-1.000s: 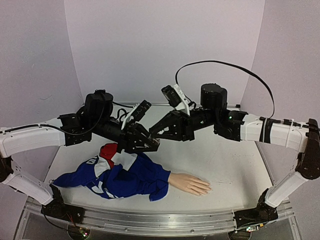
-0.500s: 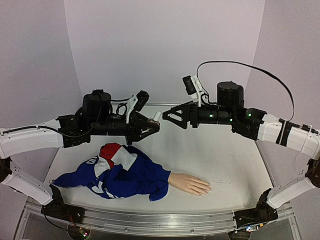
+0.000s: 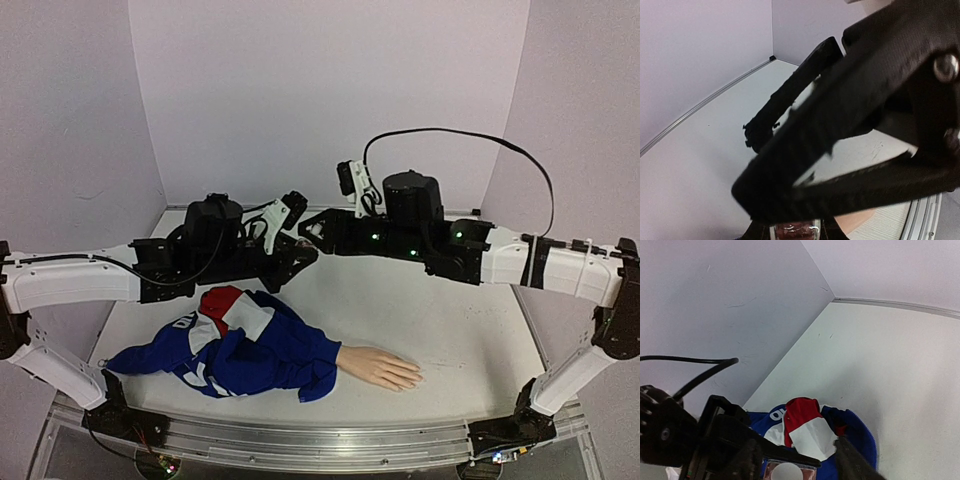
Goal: Paint the nails
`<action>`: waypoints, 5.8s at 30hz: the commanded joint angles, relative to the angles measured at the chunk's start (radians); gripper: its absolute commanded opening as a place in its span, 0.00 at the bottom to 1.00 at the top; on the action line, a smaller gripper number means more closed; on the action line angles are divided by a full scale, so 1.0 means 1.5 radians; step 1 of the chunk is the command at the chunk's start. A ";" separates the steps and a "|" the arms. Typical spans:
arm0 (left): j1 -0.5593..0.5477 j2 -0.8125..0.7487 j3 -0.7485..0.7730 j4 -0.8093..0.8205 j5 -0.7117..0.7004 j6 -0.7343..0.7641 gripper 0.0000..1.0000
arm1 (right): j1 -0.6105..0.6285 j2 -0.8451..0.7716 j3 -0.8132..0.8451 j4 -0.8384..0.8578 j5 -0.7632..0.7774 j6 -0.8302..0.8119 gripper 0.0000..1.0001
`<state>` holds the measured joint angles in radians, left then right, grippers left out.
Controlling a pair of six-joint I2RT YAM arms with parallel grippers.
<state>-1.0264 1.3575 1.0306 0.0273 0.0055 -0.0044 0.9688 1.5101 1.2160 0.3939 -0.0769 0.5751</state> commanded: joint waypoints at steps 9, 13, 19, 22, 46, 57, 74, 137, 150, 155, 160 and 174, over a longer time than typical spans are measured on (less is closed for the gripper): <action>-0.006 -0.016 0.014 0.040 0.101 -0.035 0.00 | 0.022 0.022 0.016 0.084 -0.063 -0.111 0.00; 0.029 -0.011 0.028 0.042 0.451 -0.047 0.00 | -0.012 0.002 0.010 0.073 -0.396 -0.245 0.00; 0.038 -0.023 0.055 0.042 0.761 -0.011 0.00 | -0.024 0.047 0.056 0.034 -0.805 -0.260 0.00; 0.039 -0.035 0.052 0.042 0.746 0.012 0.00 | -0.030 0.035 0.047 0.007 -0.788 -0.289 0.00; 0.008 -0.030 0.012 0.039 0.002 0.009 0.00 | -0.012 -0.050 0.031 -0.017 -0.008 -0.036 0.69; -0.004 -0.039 0.008 0.037 0.025 -0.012 0.00 | 0.007 0.033 0.083 0.001 -0.027 -0.020 0.19; 0.051 -0.067 0.057 0.057 0.820 -0.036 0.00 | -0.027 0.024 0.061 -0.007 -0.814 -0.280 0.00; 0.057 -0.071 0.010 0.026 0.201 -0.002 0.00 | -0.030 -0.078 -0.004 -0.025 -0.444 -0.269 0.69; 0.031 -0.070 -0.003 0.020 0.063 0.049 0.00 | -0.025 -0.049 0.064 -0.095 -0.107 -0.050 0.74; 0.025 -0.061 -0.002 0.020 0.062 0.044 0.00 | -0.006 -0.011 0.106 -0.078 -0.124 -0.047 0.65; 0.022 -0.058 0.003 0.021 0.062 0.033 0.00 | -0.005 0.027 0.127 -0.075 -0.122 -0.035 0.45; 0.077 -0.068 0.058 0.022 0.760 -0.031 0.00 | -0.005 0.046 0.106 -0.066 -0.740 -0.306 0.00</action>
<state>-0.9031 1.2758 1.0130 -0.0299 0.5362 -0.0185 0.9306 1.5776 1.3735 0.2390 -0.5884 0.3073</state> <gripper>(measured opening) 0.211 0.141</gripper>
